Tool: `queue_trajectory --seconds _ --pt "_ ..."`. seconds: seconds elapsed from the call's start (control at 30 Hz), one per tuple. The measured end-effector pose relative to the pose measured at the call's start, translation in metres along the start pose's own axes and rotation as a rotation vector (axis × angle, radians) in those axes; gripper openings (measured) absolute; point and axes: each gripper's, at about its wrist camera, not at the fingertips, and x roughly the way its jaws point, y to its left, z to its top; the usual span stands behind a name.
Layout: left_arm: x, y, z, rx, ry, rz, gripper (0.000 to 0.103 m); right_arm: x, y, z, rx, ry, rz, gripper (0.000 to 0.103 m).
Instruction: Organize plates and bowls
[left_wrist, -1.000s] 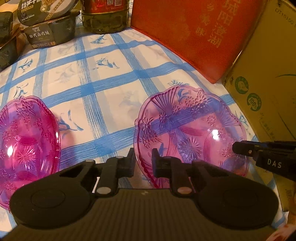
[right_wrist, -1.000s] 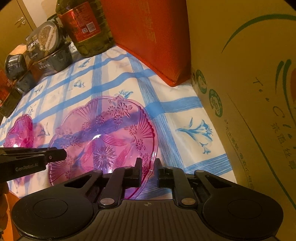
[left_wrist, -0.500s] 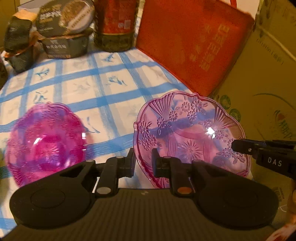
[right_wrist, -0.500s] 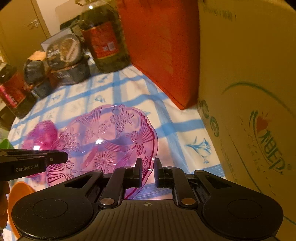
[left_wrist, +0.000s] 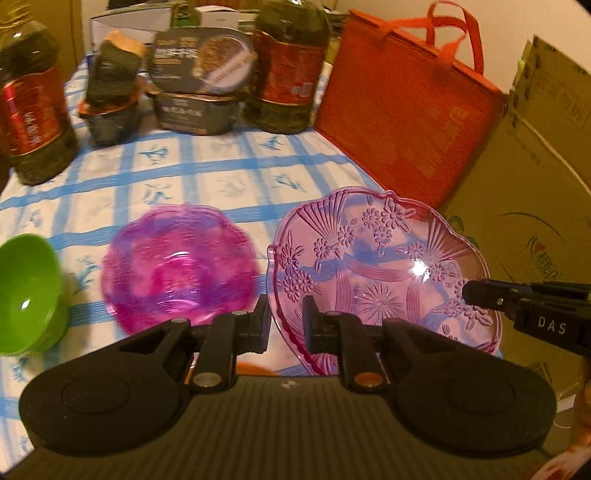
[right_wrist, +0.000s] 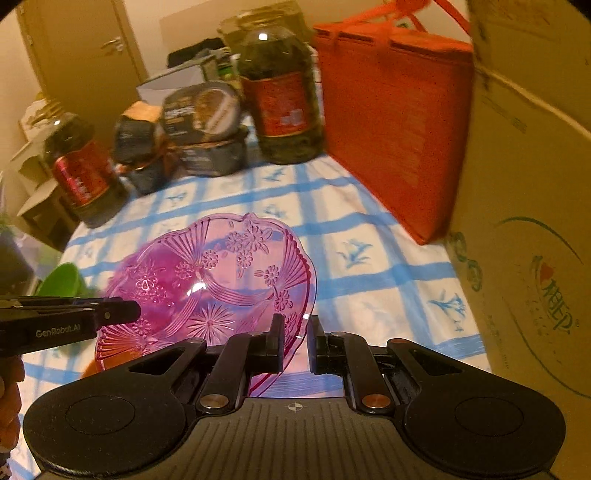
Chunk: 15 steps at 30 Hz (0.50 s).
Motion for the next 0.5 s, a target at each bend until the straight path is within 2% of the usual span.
queue_trajectory --seconds 0.5 --pt "-0.063 0.071 -0.021 -0.071 -0.049 0.074 0.015 0.002 0.087 -0.006 -0.1 0.007 0.076 0.012"
